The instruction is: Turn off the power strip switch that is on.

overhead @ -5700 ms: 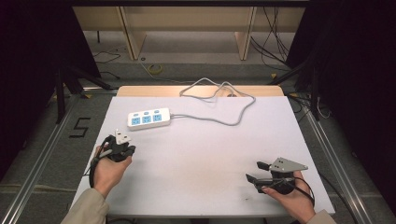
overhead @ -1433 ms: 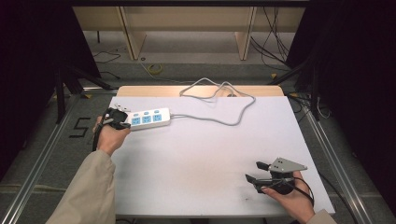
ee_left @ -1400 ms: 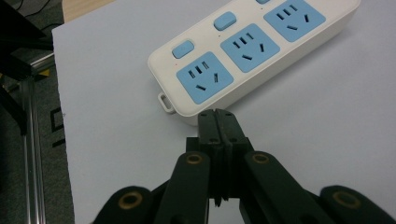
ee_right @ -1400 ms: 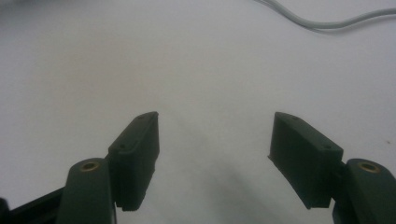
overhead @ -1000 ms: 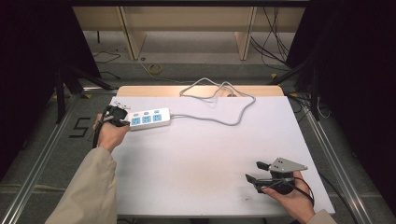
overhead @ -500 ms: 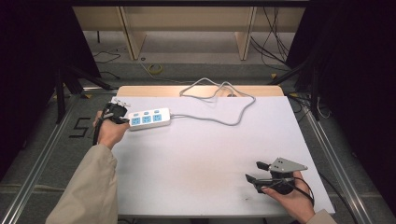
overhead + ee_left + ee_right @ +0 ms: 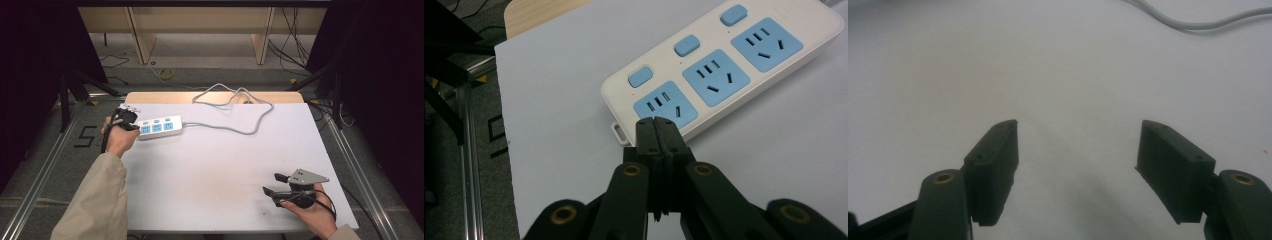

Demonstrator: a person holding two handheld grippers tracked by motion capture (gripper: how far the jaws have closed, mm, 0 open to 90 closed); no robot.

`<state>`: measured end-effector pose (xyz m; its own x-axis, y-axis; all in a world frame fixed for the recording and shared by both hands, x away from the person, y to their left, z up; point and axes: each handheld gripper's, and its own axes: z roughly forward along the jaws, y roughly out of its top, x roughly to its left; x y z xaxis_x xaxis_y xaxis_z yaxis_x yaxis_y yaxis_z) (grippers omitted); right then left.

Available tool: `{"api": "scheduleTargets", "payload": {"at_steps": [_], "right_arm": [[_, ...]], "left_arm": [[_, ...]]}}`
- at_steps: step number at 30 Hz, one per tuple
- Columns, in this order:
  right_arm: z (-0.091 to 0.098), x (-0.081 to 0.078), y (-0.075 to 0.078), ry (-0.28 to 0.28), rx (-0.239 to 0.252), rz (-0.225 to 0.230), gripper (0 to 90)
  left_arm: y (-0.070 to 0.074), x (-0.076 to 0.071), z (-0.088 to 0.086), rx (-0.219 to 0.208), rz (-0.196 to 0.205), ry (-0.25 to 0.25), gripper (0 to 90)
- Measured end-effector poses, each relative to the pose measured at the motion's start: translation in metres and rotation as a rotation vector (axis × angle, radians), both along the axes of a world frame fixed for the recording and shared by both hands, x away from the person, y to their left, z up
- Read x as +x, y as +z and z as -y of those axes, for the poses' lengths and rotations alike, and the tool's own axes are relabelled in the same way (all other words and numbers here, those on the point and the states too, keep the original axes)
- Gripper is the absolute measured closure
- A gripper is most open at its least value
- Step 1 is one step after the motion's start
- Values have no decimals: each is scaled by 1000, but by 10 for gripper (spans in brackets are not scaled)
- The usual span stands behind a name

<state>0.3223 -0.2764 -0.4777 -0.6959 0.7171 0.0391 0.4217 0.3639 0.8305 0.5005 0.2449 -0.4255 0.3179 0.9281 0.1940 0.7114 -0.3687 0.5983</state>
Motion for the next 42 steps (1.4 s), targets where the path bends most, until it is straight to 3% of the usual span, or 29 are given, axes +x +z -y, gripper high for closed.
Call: {"api": "scheduleTargets", "payload": {"at_steps": [17, 42], "right_arm": [[0, 0, 0, 0, 0, 2, 337], [1, 0, 0, 2, -3, 2, 337]], "left_arm": [[-5, 6, 1, 19, -15, 1, 896], [-1, 21, 6, 44, -31, 3, 896]]}}
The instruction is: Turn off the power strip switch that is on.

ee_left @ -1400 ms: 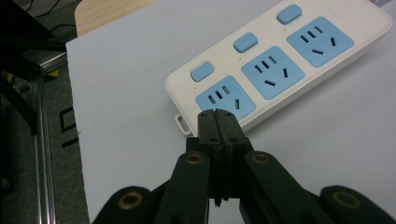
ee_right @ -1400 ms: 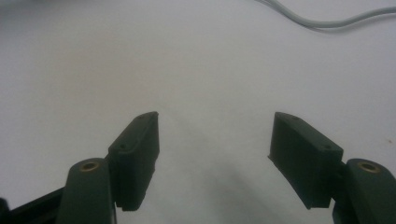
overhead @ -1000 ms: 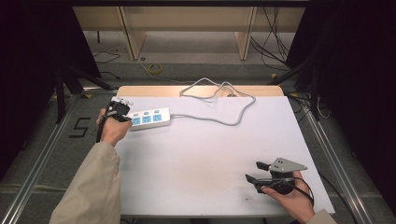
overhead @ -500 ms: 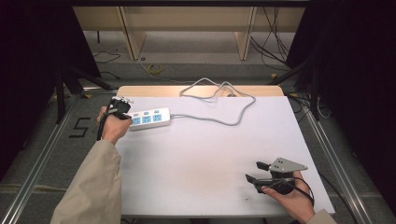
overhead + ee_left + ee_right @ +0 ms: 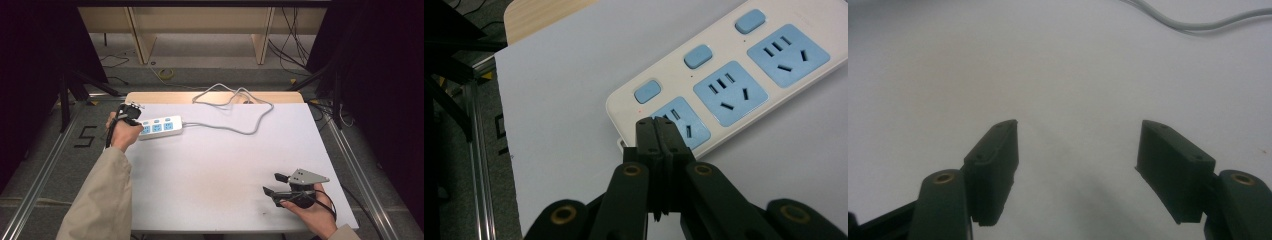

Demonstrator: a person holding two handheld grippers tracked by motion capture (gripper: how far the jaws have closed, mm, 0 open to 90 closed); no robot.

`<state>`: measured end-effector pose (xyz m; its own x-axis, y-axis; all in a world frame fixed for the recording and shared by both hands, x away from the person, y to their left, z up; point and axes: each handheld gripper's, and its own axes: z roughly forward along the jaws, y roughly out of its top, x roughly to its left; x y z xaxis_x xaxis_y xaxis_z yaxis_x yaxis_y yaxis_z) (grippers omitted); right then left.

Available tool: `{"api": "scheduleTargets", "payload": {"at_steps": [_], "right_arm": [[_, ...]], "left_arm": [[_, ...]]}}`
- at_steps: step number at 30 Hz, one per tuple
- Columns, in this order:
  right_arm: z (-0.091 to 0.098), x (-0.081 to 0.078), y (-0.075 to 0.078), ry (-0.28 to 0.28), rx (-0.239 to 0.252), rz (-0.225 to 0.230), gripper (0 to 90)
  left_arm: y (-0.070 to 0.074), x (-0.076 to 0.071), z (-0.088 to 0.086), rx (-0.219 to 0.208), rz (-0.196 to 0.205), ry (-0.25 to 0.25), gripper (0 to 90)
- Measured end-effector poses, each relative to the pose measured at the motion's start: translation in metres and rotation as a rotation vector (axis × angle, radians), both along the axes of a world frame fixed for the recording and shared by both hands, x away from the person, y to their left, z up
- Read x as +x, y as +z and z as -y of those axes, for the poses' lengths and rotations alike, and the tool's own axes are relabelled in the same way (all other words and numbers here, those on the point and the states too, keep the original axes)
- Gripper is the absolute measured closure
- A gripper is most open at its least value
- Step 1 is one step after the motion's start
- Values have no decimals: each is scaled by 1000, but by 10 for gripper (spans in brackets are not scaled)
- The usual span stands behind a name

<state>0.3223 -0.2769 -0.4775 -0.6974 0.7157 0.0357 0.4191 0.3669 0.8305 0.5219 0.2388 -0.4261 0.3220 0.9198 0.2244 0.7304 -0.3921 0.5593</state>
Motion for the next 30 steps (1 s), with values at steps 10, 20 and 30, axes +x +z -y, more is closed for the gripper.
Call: {"api": "scheduleTargets", "payload": {"at_steps": [10, 20, 30], "right_arm": [[0, 0, 0, 1, 0, 0, 337], [0, 0, 0, 0, 0, -1, 337], [0, 0, 0, 0, 2, -1, 337]], "left_arm": [[2, 7, 6, 1, 6, -9, 896], [4, 15, 9, 12, 3, -14, 896], [1, 23, 12, 29, 0, -15, 896]]}}
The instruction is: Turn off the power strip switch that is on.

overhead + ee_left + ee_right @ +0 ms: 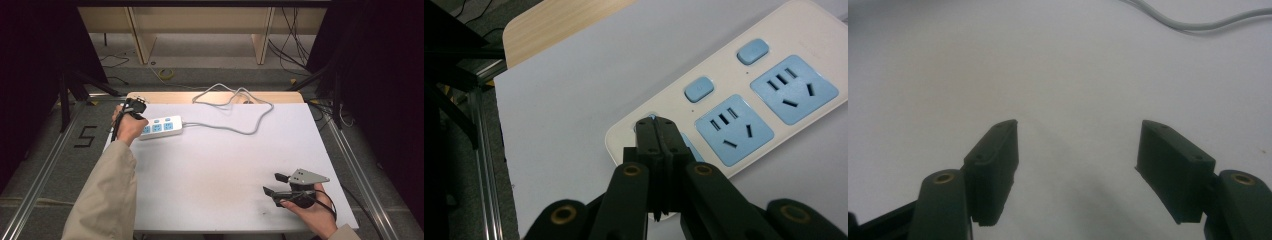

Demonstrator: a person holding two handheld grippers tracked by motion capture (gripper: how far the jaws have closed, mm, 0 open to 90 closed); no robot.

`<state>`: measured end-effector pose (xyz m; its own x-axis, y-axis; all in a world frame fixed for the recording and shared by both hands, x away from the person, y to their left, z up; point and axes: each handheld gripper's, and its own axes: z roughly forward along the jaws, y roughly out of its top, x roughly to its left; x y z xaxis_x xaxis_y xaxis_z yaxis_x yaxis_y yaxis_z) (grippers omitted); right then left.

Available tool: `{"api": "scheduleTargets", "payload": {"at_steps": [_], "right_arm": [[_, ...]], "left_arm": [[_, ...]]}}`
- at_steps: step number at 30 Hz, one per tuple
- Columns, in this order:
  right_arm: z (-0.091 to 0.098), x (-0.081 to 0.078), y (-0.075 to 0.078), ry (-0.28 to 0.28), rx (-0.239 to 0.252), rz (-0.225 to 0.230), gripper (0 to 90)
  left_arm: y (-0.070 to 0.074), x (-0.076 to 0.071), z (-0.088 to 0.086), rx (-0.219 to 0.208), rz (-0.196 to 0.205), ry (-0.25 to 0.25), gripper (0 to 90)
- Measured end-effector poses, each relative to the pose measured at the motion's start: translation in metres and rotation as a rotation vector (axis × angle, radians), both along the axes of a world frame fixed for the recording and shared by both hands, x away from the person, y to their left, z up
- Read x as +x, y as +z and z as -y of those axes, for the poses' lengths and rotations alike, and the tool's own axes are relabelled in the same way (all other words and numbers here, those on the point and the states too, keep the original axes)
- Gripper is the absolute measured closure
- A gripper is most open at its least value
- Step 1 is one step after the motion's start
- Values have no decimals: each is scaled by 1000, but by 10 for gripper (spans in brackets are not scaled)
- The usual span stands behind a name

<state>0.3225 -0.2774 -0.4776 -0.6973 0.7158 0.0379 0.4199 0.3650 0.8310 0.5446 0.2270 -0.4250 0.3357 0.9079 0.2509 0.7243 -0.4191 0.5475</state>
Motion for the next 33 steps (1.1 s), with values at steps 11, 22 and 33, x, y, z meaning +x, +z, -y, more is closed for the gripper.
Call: {"api": "scheduleTargets", "payload": {"at_steps": [11, 22, 33], "right_arm": [[0, 0, 0, 0, 0, 0, 337], [0, 0, 0, 1, -1, 0, 337], [0, 0, 0, 7, -1, 1, 337]], "left_arm": [[-7, 7, -2, 1, -2, 7, 896], [-11, 14, -1, 5, -12, 5, 896], [-12, 20, 4, 14, -18, 1, 896]]}}
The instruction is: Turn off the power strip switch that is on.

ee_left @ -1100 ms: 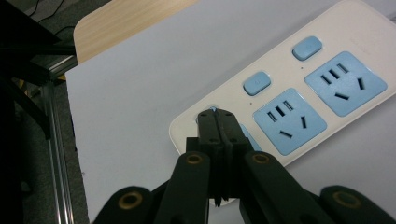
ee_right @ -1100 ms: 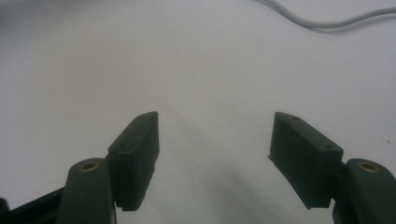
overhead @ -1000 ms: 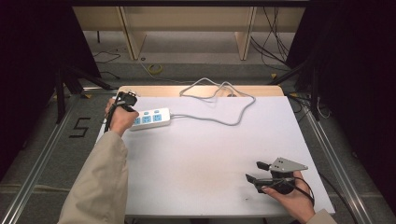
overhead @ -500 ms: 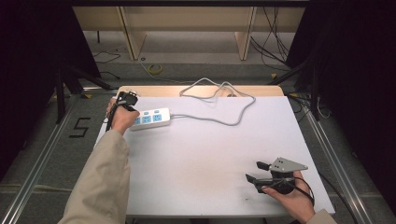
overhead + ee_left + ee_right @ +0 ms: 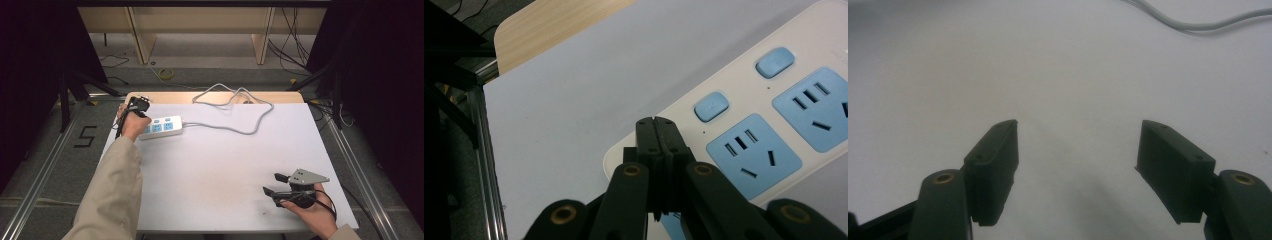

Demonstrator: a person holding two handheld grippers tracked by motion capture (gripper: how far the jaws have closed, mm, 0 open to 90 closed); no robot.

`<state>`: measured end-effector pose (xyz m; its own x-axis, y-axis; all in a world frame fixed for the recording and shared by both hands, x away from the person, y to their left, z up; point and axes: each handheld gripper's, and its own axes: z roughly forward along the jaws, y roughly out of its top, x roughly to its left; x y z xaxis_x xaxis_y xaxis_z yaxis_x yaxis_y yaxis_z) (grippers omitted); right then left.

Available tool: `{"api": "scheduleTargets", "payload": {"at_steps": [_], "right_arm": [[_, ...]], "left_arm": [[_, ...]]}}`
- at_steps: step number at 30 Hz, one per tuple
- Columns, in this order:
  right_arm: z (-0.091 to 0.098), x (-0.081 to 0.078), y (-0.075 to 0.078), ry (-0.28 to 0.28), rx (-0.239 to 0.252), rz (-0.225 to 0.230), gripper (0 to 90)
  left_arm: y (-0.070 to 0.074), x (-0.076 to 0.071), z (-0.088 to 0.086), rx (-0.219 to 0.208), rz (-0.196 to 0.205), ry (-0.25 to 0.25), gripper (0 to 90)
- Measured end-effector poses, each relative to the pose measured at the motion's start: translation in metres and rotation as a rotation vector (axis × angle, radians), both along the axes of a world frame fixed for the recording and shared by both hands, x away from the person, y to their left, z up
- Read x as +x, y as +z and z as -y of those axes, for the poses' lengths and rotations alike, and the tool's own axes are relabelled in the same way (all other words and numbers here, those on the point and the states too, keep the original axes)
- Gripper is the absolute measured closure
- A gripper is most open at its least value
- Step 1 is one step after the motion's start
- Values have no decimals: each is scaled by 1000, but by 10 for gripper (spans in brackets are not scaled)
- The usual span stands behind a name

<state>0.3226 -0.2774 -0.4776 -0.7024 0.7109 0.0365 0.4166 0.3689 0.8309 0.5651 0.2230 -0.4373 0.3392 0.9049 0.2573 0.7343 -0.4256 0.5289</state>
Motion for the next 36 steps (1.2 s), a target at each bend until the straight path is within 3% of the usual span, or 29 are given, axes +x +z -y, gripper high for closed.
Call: {"api": "scheduleTargets", "payload": {"at_steps": [22, 36], "right_arm": [[0, 0, 0, 4, 0, -3, 337], [0, 0, 0, 5, 1, -2, 337]], "left_arm": [[-7, 8, -1, -5, 3, 19, 896], [-12, 9, -1, 1, -15, 16, 896]]}}
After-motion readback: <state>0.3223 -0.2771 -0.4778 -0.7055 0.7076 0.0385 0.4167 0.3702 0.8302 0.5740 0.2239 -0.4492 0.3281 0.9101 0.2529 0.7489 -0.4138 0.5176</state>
